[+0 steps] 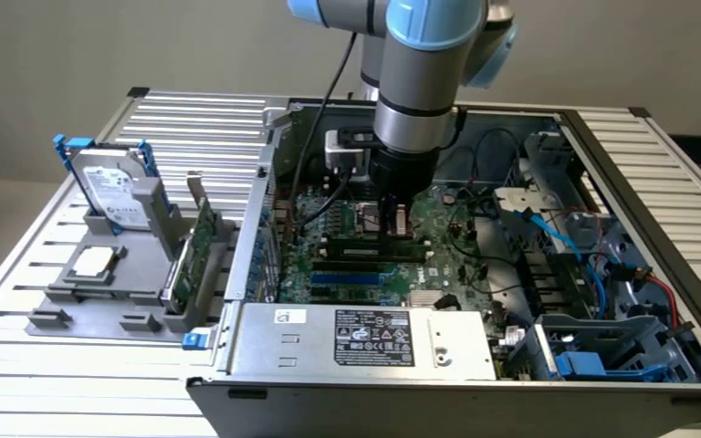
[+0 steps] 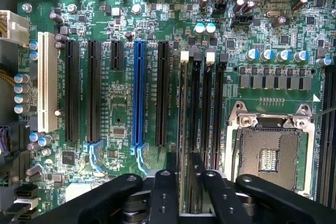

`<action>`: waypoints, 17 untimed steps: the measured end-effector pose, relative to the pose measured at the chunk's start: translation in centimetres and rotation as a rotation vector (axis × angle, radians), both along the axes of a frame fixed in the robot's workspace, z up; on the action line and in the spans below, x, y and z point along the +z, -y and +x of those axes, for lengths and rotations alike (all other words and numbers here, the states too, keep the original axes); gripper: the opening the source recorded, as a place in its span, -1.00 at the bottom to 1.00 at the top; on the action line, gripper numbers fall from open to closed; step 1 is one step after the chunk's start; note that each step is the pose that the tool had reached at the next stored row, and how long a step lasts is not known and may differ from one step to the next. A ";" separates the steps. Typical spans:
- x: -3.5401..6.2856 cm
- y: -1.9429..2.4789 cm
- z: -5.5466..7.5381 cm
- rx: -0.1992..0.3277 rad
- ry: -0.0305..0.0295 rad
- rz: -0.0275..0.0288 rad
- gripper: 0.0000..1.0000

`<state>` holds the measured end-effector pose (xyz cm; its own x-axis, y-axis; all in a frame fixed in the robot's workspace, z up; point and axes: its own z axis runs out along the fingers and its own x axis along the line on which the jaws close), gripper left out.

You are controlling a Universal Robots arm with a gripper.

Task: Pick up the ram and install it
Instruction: 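Insert the ram into the slot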

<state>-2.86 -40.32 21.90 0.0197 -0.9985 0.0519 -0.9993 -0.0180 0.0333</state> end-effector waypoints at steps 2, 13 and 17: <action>0.04 0.00 0.0 0.000 -0.0043 0.0001 -0.33; 3.29 0.00 0.0 0.000 -0.0179 0.0001 0.25; 3.48 -0.01 0.0 0.000 -0.0187 -0.0006 0.22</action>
<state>-2.86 -40.31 25.37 0.0207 -0.9984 0.0521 -0.9985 -0.0180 0.0520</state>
